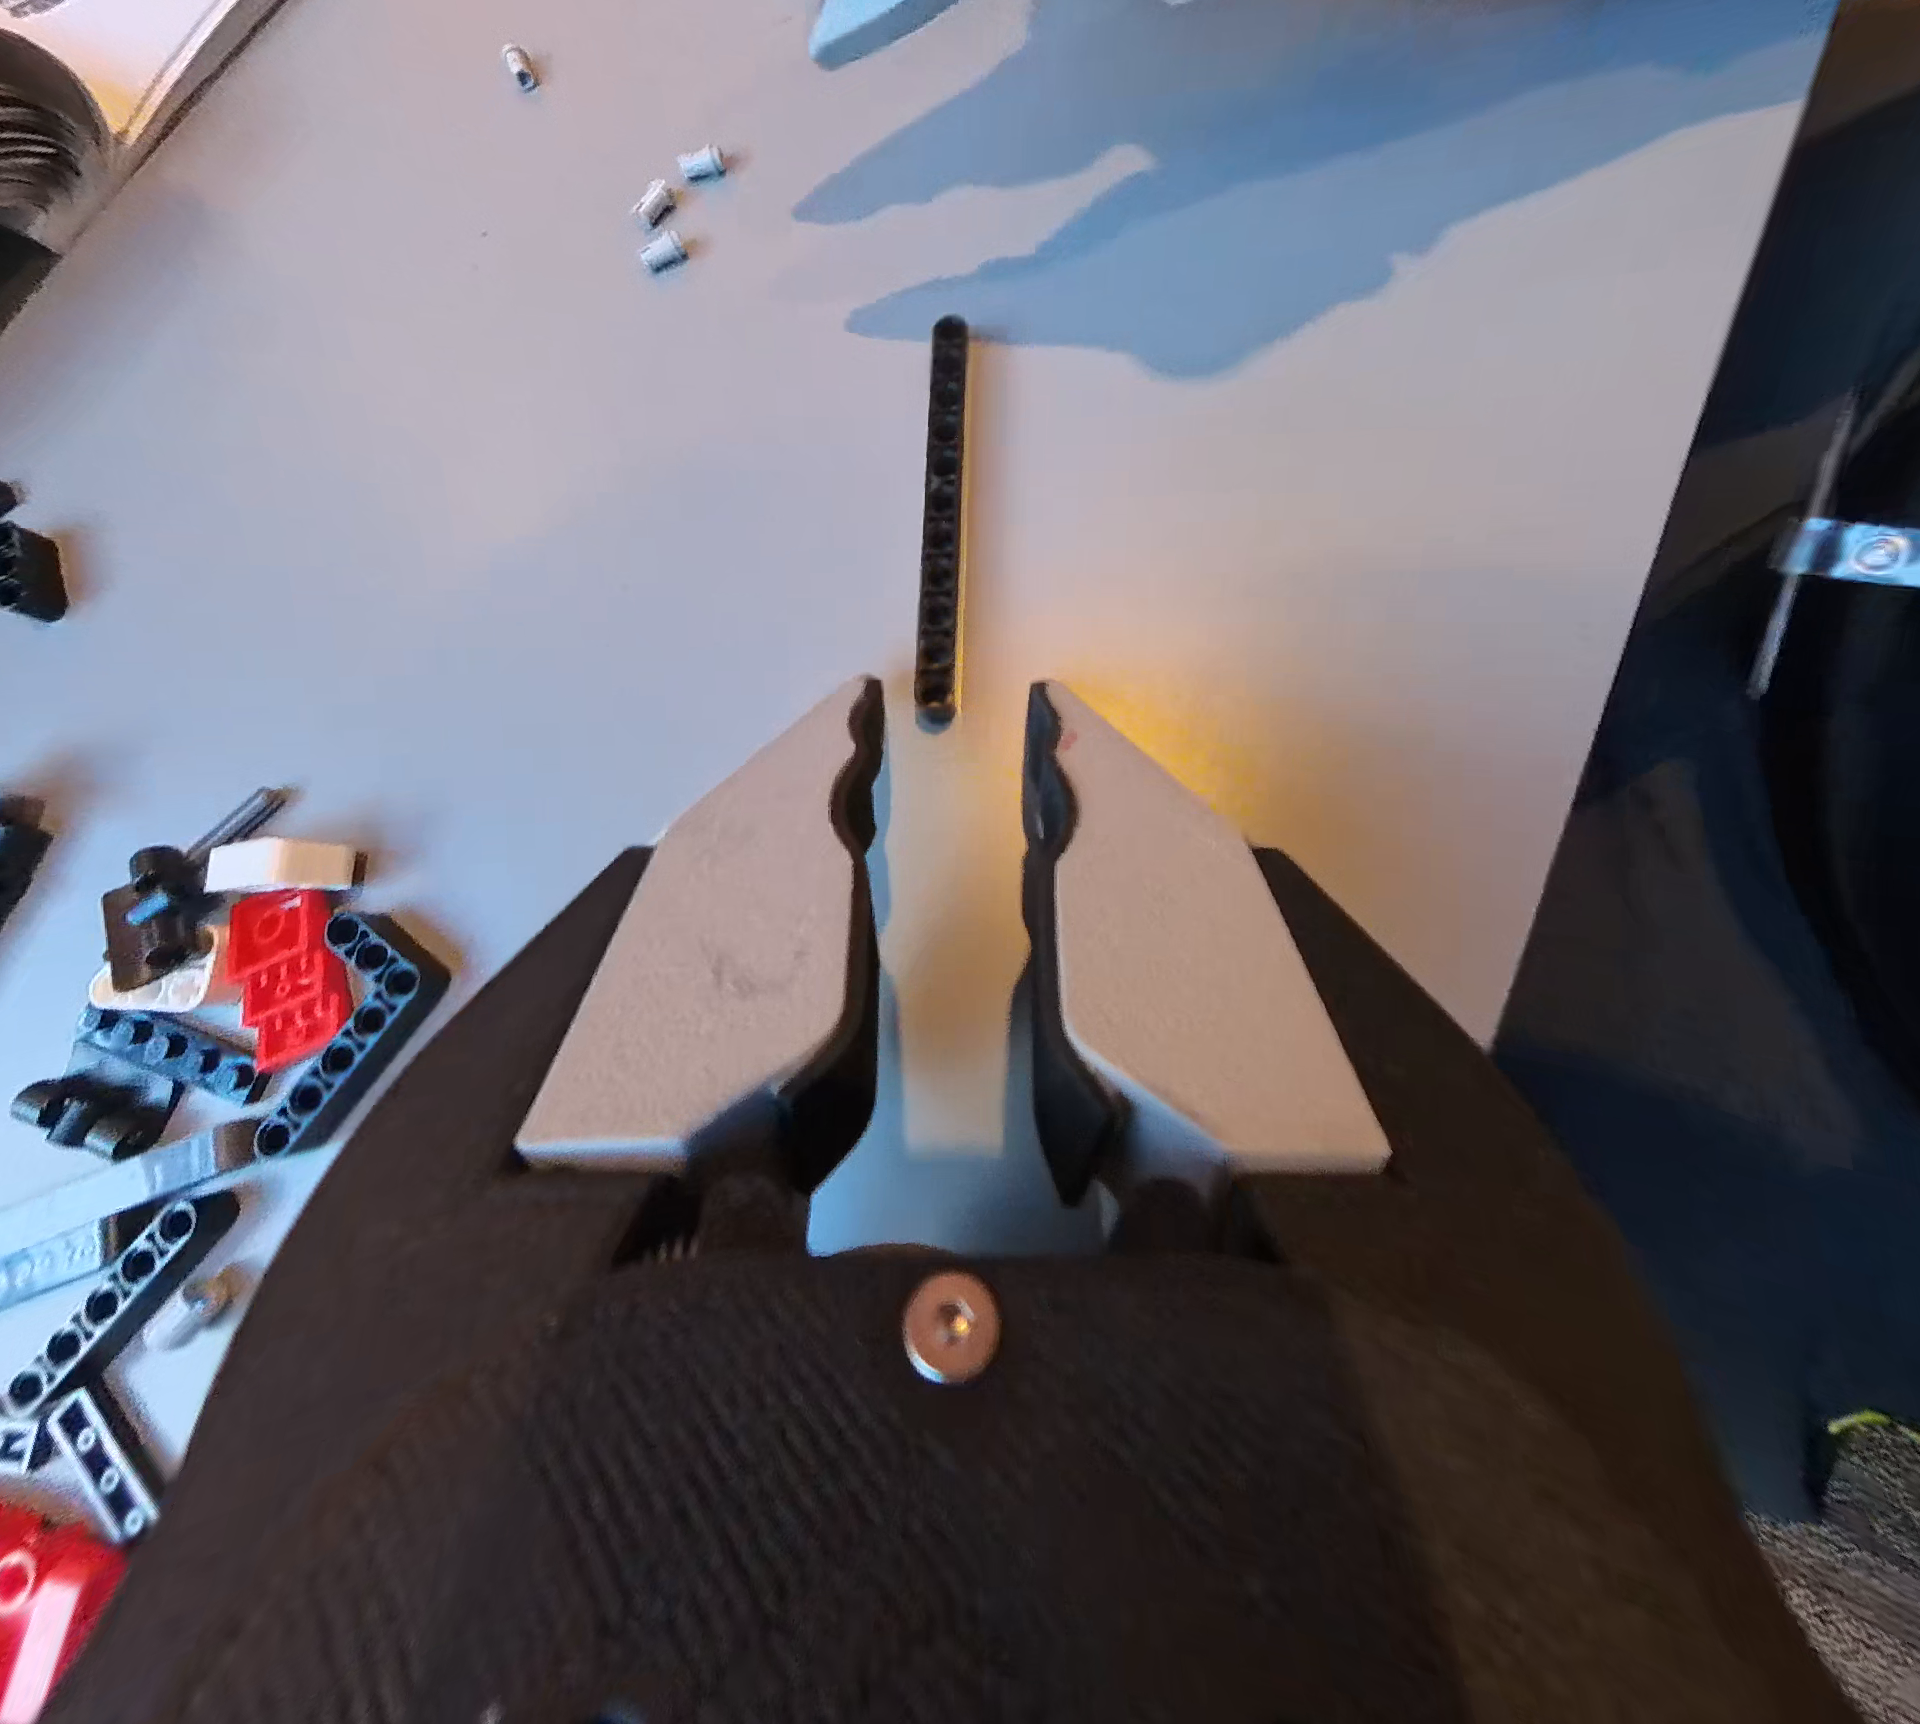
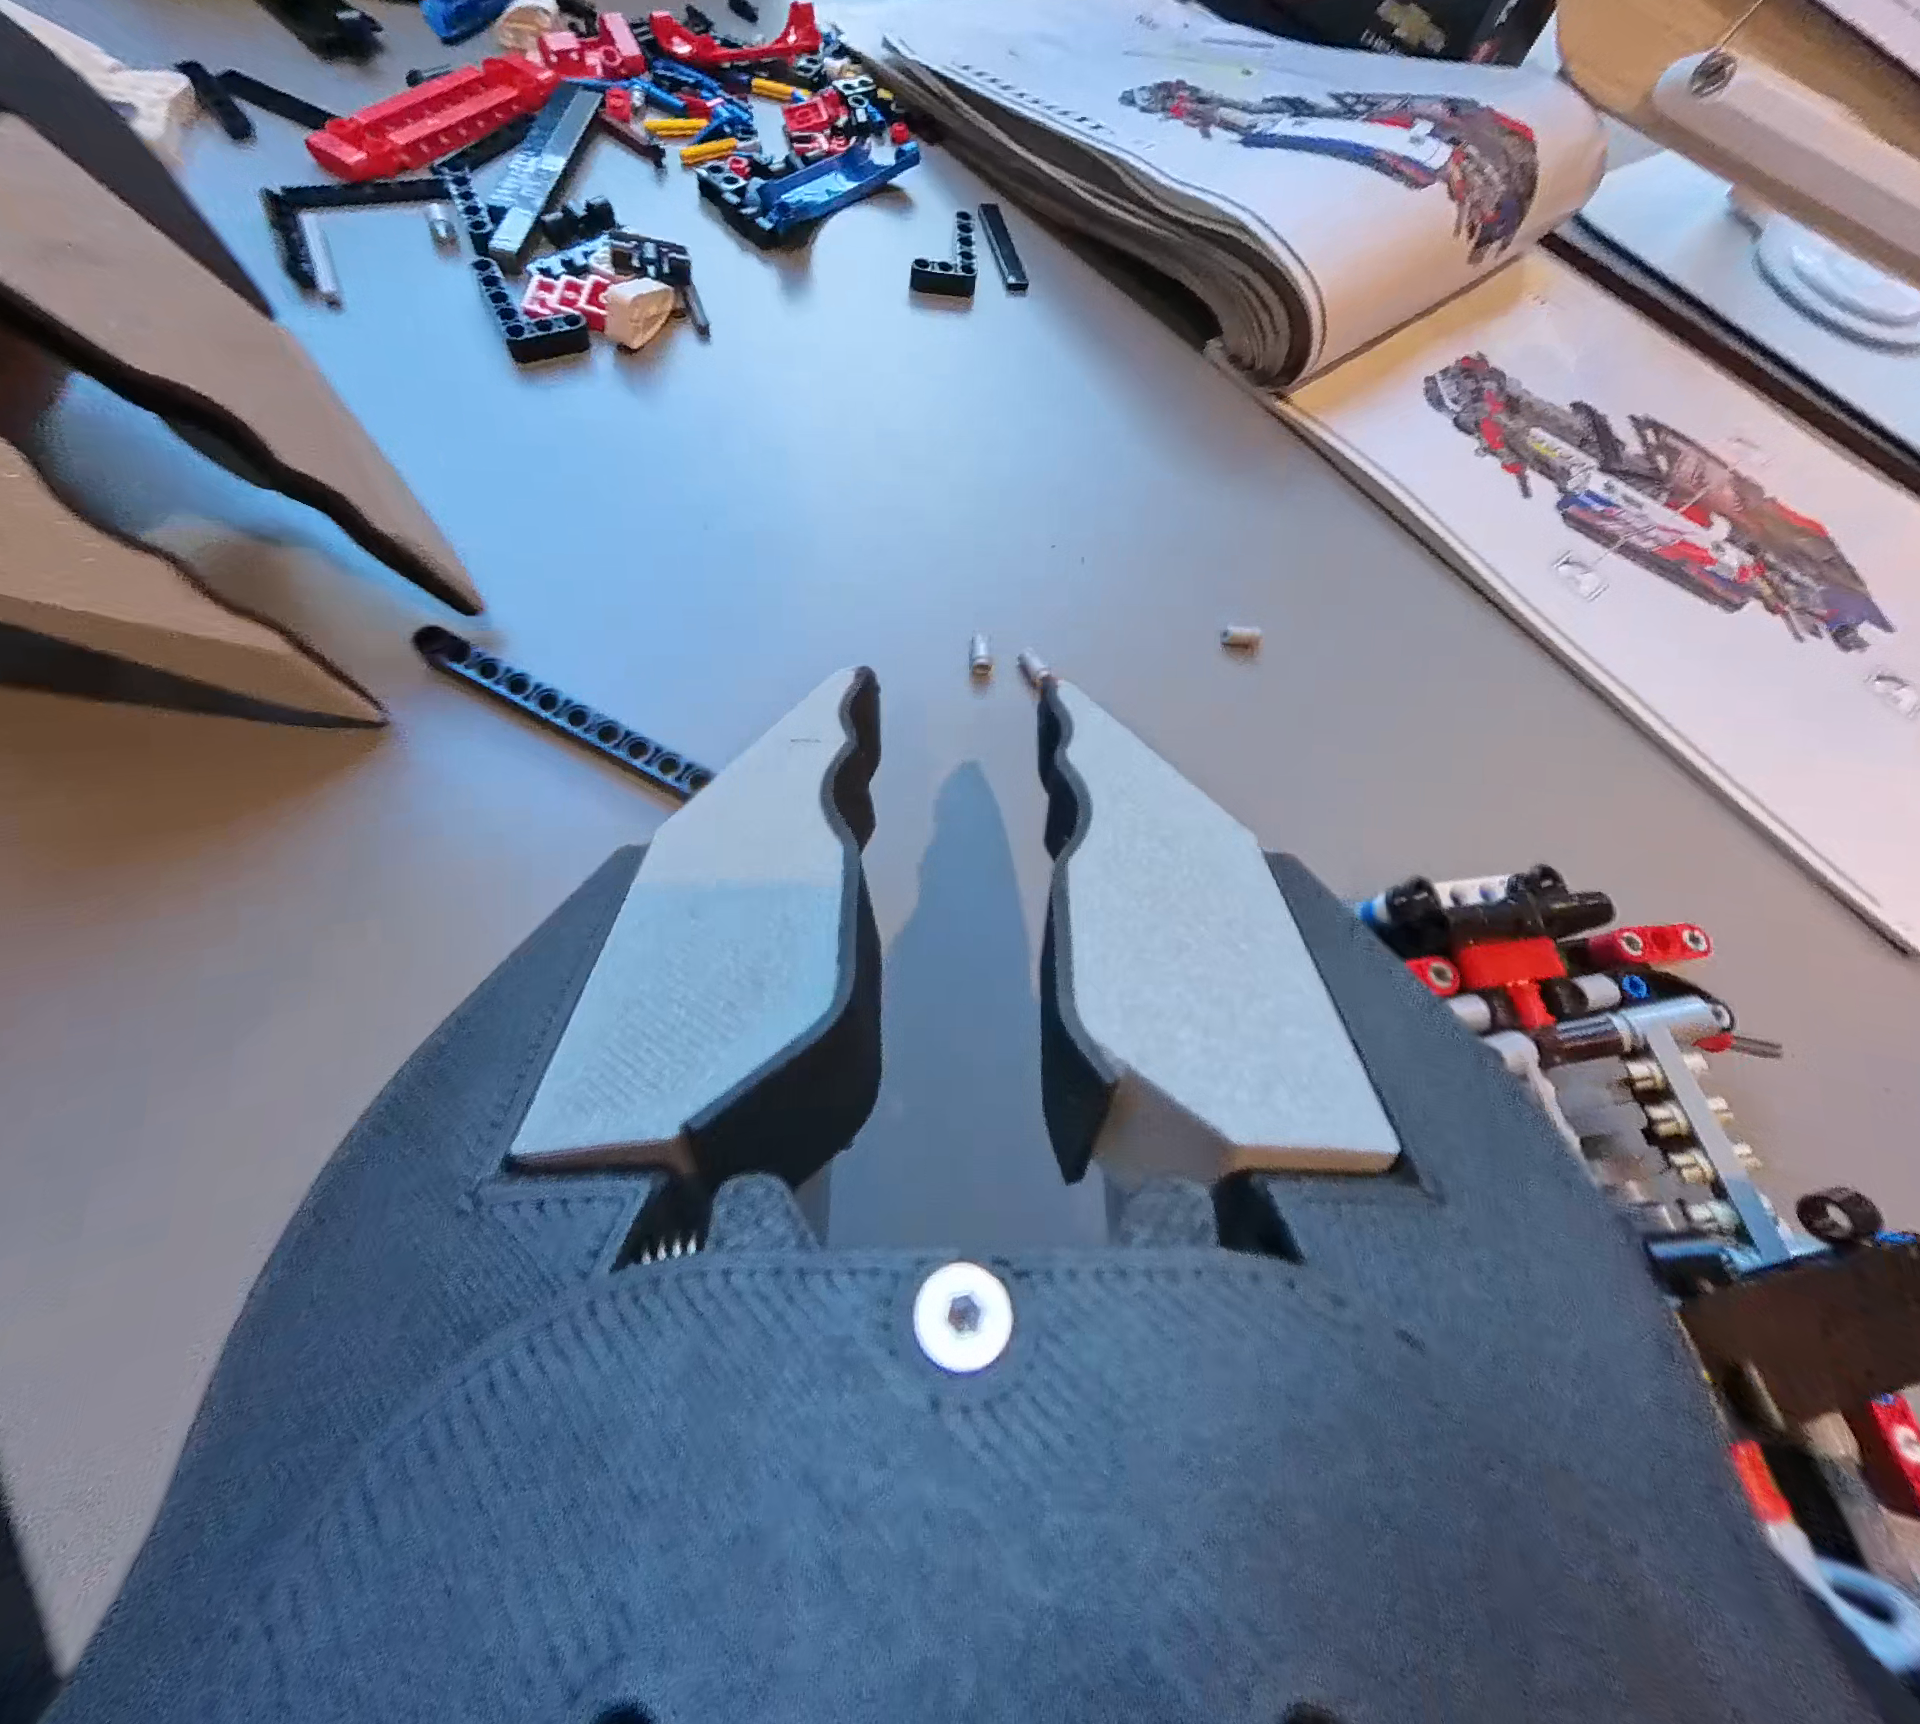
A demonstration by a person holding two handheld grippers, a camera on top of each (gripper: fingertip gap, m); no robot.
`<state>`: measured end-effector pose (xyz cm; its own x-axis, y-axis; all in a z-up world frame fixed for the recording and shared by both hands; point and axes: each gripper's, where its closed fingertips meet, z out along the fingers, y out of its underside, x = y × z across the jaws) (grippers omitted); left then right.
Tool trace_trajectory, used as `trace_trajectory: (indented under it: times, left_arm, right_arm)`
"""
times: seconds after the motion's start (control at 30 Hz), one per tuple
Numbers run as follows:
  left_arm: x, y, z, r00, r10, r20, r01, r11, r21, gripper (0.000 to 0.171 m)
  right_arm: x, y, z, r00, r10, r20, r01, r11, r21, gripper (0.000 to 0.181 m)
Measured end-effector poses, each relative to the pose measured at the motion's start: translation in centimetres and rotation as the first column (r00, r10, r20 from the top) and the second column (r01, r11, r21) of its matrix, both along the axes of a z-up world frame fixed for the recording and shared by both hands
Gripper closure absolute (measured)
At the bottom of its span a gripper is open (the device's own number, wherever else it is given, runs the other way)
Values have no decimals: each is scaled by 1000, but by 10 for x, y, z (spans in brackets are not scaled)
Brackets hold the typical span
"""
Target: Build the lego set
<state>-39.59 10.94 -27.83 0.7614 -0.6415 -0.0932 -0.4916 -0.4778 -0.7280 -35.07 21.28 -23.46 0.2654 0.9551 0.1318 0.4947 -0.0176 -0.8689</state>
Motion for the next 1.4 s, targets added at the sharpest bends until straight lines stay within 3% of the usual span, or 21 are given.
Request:
trace_trajectory:
  times: [0.33, 0.57, 1.4]
  left_arm:
    - [-10, -2, 0, 999, 36, -23, -36, 999, 23, 150]
    - [-18, 3, -2, 993, 98, -59, -96, 995, 40, 171]
    - [-24, 3, -1, 984, 179, -6, -179, 984, 2, 161]
  right_arm:
    - [-4, 13, -6, 999, -43, -21, 44, 999, 31, 154]
    - [-4, 18, -4, 998, -59, -36, 60, 998, 15, 153]
    - [-1, 9, 19, 979, -11, -202, 12, 1000, 3, 156]
